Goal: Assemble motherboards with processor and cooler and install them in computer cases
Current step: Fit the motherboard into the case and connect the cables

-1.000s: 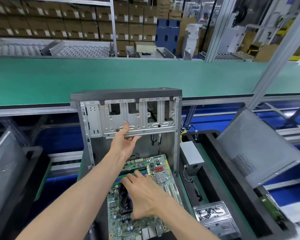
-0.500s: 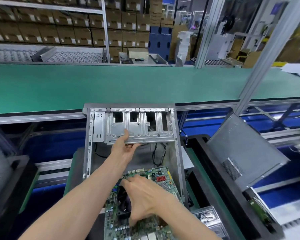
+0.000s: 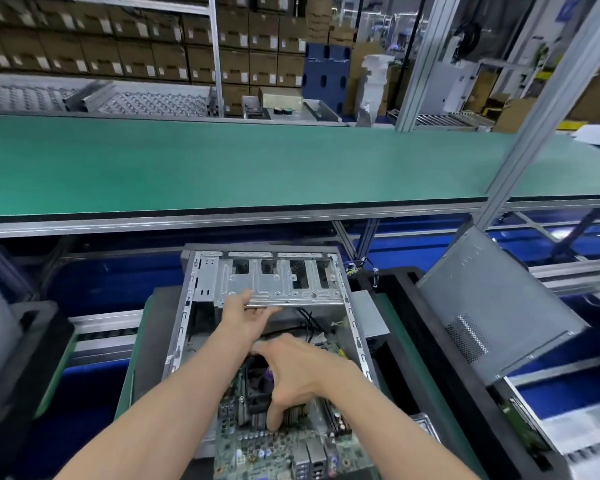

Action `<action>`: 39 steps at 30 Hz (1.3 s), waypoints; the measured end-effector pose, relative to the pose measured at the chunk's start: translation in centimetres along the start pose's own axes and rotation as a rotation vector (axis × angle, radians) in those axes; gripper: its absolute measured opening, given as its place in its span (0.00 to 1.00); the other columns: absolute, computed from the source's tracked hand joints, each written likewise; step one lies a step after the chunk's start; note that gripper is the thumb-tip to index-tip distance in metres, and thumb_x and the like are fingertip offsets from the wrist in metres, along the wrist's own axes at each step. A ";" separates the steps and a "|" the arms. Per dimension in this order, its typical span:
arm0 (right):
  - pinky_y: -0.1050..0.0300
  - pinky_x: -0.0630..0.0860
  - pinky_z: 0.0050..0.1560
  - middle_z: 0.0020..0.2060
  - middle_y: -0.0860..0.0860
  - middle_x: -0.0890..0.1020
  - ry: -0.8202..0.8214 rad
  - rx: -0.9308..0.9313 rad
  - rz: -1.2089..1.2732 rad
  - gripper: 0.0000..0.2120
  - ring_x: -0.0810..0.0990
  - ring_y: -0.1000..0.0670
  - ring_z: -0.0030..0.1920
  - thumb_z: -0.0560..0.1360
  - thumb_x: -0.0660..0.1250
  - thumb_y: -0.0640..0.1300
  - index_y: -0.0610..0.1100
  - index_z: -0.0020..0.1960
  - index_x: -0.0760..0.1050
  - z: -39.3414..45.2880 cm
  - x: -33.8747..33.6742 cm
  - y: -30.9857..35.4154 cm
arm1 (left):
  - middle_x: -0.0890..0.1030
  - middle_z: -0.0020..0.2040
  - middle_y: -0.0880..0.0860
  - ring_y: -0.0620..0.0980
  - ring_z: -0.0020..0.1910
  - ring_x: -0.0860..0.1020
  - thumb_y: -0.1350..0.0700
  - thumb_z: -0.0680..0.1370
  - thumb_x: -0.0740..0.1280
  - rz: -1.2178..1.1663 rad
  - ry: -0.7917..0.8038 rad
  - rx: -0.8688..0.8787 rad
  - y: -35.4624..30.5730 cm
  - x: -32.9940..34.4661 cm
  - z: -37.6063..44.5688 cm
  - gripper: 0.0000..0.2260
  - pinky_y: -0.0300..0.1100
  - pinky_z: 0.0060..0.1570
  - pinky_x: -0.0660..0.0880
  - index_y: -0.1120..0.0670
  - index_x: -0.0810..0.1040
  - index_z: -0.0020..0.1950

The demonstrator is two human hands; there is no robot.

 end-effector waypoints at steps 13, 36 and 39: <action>0.44 0.77 0.59 0.60 0.45 0.77 0.083 0.058 0.059 0.50 0.74 0.43 0.59 0.56 0.85 0.49 0.48 0.74 0.67 6.1 -0.8 -1.9 | 0.67 0.70 0.75 0.71 0.66 0.72 0.61 0.81 0.62 0.467 -0.063 -0.161 -3.4 -0.6 0.6 0.23 0.59 0.58 0.74 0.64 0.60 0.74; 0.43 0.78 0.60 0.65 0.43 0.78 -0.036 0.096 0.032 0.55 0.75 0.42 0.64 0.56 0.84 0.51 0.43 0.77 0.63 10.0 0.1 -5.6 | 0.76 0.39 0.57 0.54 0.35 0.73 0.63 0.80 0.59 1.056 -0.361 0.132 -7.1 -9.0 2.0 0.06 0.44 0.35 0.78 0.60 0.76 0.53; 0.42 0.76 0.62 0.68 0.43 0.75 -0.044 0.085 0.006 0.56 0.72 0.41 0.68 0.57 0.83 0.51 0.44 0.79 0.61 10.2 0.4 -5.9 | 0.78 0.42 0.58 0.55 0.38 0.77 0.58 0.81 0.59 0.949 -0.320 0.008 -5.7 -9.8 1.9 0.07 0.45 0.33 0.77 0.58 0.75 0.47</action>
Point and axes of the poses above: each hand's wrist, its own z-axis towards the middle knuckle, its own x-axis out of the palm, y = z × x, the point moved 7 cm from there along z, towards the middle knuckle
